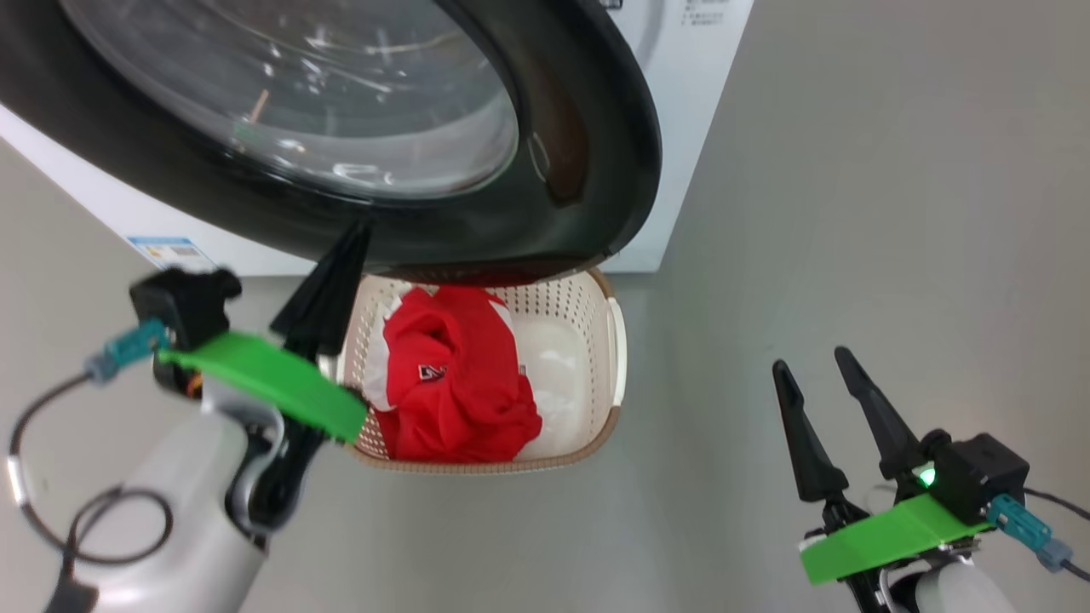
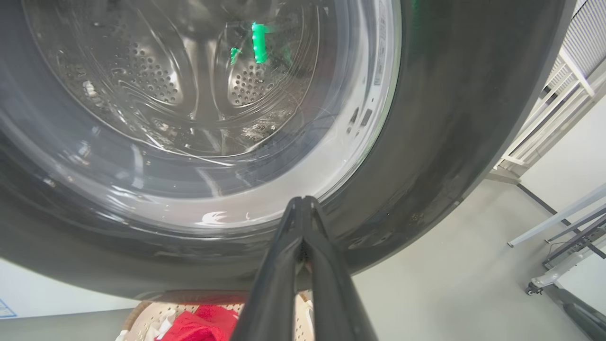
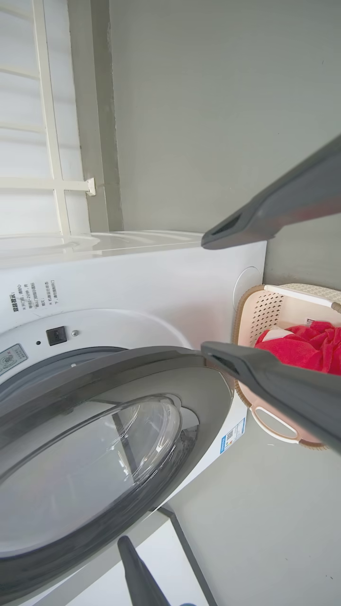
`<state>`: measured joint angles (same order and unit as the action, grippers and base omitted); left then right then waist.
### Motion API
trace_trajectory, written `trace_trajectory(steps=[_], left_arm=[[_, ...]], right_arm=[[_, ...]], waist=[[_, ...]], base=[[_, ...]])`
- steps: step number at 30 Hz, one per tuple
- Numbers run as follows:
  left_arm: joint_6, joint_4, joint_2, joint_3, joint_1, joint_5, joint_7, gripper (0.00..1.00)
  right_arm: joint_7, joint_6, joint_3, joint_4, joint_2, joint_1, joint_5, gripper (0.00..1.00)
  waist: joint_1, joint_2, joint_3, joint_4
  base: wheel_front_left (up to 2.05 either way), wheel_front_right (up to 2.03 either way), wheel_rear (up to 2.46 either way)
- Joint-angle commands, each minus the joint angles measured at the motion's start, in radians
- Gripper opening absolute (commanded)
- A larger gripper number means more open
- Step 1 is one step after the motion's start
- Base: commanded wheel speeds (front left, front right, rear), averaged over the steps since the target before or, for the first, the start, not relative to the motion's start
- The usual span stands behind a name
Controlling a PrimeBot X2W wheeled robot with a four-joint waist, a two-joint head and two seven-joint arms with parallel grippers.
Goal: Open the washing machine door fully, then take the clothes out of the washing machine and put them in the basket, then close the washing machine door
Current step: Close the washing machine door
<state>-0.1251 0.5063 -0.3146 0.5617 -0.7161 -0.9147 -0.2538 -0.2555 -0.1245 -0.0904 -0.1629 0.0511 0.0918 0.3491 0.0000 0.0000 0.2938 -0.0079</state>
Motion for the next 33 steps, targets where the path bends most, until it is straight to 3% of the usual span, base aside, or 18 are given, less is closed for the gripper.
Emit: trace_trajectory(steps=[1,3,8,12,16,17,20,33], left_arm=[[-0.006,-0.028,-0.025,-0.060,0.036,0.026,-0.008,0.00],[-0.006,-0.034,-0.021,-0.091,0.087,0.050,-0.008,0.00],[-0.006,-0.047,-0.014,-0.166,0.203,0.130,-0.008,0.36],[-0.006,-0.056,-0.007,-0.237,0.288,0.190,-0.008,0.54],[-0.006,-0.072,0.003,-0.314,0.372,0.237,-0.008,0.84],[-0.006,-0.072,0.003,-0.314,0.372,0.237,-0.008,0.84],[-0.006,-0.085,0.011,-0.369,0.434,0.266,-0.008,0.97],[-0.006,-0.195,0.079,-0.589,0.626,0.410,-0.008,1.00]], right_arm=[[-0.006,-0.006,-0.015,0.020,-0.001,-0.019,-0.014,1.00],[-0.006,-0.006,-0.010,0.019,-0.001,-0.038,-0.018,1.00],[-0.006,-0.006,0.008,0.020,-0.001,-0.086,-0.025,1.00],[-0.006,-0.006,0.019,0.022,-0.001,-0.118,-0.026,1.00],[-0.006,-0.006,0.029,0.025,-0.001,-0.141,-0.025,1.00],[-0.006,-0.006,0.029,0.025,-0.001,-0.141,-0.025,1.00],[-0.006,-0.006,0.032,0.027,-0.001,-0.155,-0.026,1.00],[-0.006,-0.006,0.069,0.038,-0.001,-0.212,-0.030,1.00]], waist=[[0.0000,0.0000,-0.048,0.017],[0.0000,0.0000,-0.068,0.020],[0.0000,0.0000,-0.109,0.023],[0.0000,0.0000,-0.133,0.017],[0.0000,0.0000,-0.149,0.006],[0.0000,0.0000,-0.149,0.006],[0.0000,0.0000,-0.162,-0.005],[0.0000,0.0000,-0.206,-0.037]], base=[[0.00,0.00,0.00],[0.00,0.00,0.00],[0.00,0.00,0.00],[0.00,0.00,0.00],[0.00,0.00,0.00],[0.00,0.00,0.00],[0.00,0.00,0.00],[0.00,0.00,0.00]])
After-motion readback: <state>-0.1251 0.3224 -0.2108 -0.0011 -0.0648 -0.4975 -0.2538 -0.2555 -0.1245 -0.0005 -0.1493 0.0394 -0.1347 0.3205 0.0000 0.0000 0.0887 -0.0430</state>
